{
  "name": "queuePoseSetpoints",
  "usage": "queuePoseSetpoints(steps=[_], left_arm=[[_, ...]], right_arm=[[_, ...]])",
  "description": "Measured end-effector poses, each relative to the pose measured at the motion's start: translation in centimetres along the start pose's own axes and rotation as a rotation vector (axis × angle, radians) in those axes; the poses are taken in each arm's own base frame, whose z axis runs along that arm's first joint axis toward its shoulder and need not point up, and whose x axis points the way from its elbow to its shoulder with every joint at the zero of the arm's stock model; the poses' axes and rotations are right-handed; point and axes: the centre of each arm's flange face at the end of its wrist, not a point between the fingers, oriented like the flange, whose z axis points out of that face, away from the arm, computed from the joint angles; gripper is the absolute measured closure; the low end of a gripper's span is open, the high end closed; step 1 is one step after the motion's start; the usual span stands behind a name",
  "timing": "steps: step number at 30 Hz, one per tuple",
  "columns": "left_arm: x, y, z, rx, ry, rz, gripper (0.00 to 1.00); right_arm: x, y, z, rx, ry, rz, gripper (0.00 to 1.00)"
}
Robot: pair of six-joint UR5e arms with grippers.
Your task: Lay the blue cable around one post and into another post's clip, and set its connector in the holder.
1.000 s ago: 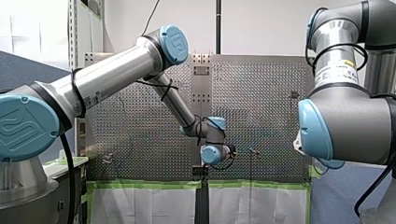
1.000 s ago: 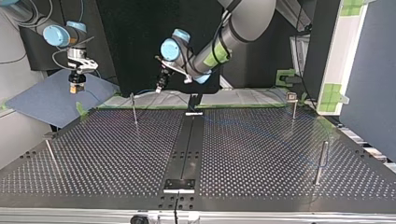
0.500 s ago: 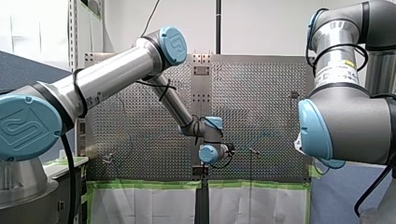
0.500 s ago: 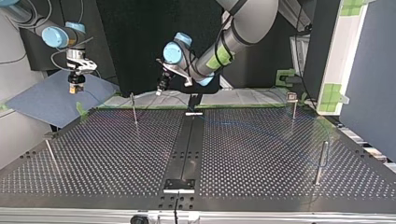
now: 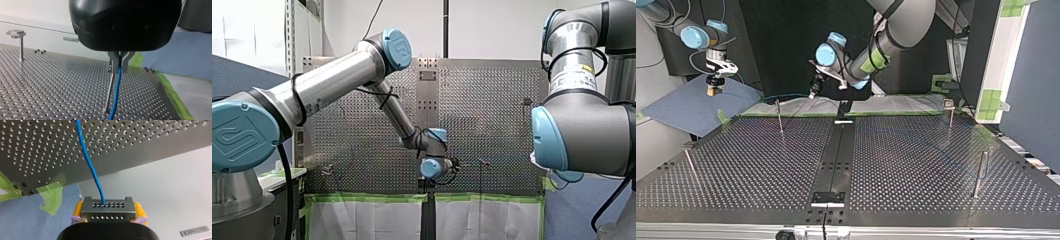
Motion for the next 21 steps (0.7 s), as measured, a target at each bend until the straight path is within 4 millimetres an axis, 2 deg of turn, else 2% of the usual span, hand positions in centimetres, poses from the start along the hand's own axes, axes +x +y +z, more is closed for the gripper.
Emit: queuePoseSetpoints(steps=[6, 16, 21], left_arm=[[0.7, 0.6, -0.5, 0.0, -0.012, 0.005, 1.0], [1.4, 0.7, -0.9, 0.021, -0.014, 0.007, 1.0], [2.9, 0.8, -0.5, 0.038, -0.006, -0.012, 1.0]], right_arm=[[-0.3, -0.1, -0.1, 0.006, -0.008, -0.006, 1.0], [-2.6, -0.2, -0.6, 0.017, -0.036, -0.02, 1.0], [-2.8, -0.2, -0.6, 0.022, -0.032, -0.017, 1.0]])
